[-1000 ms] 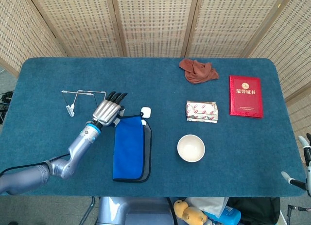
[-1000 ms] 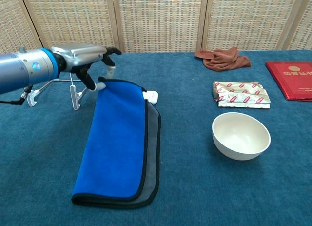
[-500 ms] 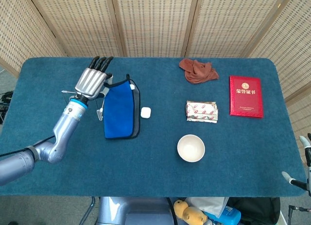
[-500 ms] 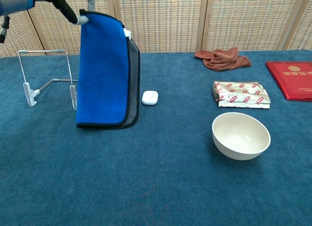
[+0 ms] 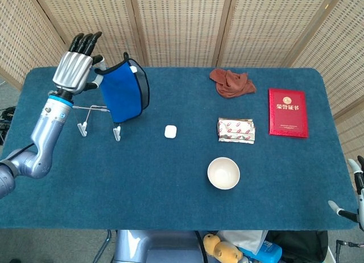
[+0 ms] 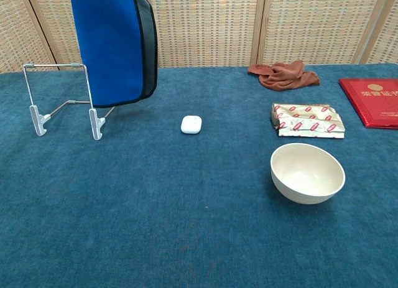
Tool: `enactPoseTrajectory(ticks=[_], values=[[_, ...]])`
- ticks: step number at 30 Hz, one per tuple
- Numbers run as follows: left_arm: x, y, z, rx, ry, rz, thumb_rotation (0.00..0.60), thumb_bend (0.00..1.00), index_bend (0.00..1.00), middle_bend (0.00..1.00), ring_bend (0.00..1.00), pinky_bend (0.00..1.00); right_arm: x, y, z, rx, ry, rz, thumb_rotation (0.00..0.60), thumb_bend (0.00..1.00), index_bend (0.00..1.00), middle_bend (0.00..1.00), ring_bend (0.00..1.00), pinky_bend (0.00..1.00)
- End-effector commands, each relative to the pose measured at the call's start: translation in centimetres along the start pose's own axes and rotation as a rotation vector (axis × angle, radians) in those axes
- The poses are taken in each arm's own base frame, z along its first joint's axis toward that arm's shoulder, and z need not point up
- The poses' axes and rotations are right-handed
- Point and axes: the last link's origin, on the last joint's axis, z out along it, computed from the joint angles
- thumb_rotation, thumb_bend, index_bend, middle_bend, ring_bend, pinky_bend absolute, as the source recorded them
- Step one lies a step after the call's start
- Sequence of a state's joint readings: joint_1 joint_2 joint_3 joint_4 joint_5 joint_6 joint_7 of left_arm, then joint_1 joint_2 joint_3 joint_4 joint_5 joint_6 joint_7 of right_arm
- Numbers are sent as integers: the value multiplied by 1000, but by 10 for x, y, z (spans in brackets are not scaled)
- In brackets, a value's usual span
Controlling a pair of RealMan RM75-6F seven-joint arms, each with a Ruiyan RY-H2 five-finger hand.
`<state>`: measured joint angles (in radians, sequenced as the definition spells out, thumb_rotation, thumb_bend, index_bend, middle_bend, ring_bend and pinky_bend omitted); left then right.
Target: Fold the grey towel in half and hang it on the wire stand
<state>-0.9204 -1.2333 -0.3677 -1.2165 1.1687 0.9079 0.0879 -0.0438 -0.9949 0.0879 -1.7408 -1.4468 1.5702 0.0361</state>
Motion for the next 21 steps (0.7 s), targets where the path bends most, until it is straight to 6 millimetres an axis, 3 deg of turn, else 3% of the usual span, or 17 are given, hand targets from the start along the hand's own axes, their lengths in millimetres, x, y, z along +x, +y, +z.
enactPoseTrajectory(ticks=[1,9,21], values=[[12,-28,-7,12,49,17,600,555,683,0,0,0,-1,-1,0,2,-3,-2,600,0,50,0,0,0],[13,-66,-19,62,32,-20,600,554,682,0,0,0,-5,-5,-1,16,-12,-14,600,0,51,0,0,0],[7,-89,-54,46,18,-80,600,553,683,0,0,0,-6,-9,-4,31,-13,-16,600,0,51,0,0,0]])
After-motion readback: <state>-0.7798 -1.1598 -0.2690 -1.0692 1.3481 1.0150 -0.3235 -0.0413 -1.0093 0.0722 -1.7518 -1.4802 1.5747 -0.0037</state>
